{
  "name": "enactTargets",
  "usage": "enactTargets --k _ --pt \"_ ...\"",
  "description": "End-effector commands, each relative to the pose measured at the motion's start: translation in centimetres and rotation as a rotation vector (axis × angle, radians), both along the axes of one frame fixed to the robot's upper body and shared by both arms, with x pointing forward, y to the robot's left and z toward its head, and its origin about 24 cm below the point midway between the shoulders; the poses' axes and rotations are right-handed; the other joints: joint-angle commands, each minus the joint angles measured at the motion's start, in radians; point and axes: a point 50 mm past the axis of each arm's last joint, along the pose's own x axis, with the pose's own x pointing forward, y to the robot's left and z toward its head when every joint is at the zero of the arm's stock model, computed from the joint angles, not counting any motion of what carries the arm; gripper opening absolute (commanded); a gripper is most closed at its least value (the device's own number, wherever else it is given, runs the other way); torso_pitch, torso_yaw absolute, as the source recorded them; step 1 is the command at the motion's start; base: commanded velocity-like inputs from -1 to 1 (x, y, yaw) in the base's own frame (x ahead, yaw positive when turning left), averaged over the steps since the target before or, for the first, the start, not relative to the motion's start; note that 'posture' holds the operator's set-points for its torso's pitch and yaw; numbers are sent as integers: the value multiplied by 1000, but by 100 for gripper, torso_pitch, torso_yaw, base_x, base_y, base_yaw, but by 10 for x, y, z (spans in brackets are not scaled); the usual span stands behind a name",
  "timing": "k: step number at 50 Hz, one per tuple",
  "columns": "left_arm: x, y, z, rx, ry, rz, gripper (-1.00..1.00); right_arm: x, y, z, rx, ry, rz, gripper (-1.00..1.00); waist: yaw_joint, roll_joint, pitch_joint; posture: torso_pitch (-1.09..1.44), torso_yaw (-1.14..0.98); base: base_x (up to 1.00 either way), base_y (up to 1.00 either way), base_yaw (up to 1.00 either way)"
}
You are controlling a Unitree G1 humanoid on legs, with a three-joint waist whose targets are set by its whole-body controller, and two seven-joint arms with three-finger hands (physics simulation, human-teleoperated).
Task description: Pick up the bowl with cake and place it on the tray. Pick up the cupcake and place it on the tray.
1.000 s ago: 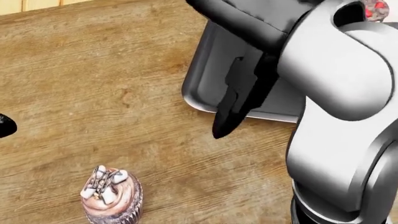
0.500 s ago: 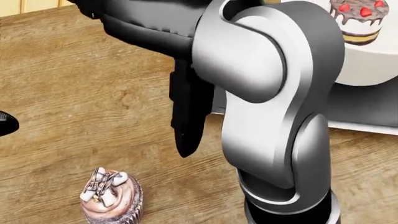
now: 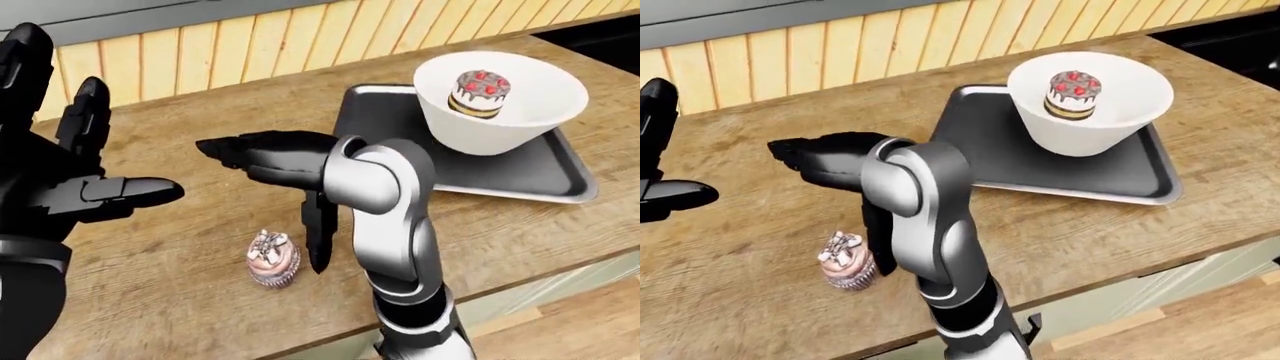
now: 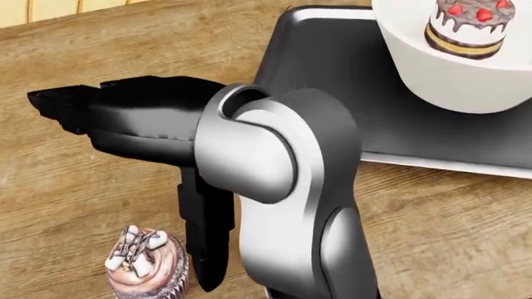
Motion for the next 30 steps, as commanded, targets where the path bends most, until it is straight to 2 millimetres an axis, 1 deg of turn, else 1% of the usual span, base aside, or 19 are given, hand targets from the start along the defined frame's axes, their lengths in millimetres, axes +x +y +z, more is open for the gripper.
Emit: enactTargets --k 1,10,22,30 --pt "-5 1 11 9 -66 8 100 -7 3 10 31 -65 16 100 -1 8 -24 0 0 0 0 0" --pt "-5 1 11 7 -67 11 100 -9 11 -7 31 -21 44 100 -3 13 -27 0 0 0 0 0" --pt "-5 3 8 6 -63 14 100 -12 17 -24 17 16 62 82 -5 15 -30 0 0 0 0 0" --pt "-4 3 7 7 -63 14 100 -12 20 -32 13 33 72 77 -6 16 -31 0 0 0 0 0"
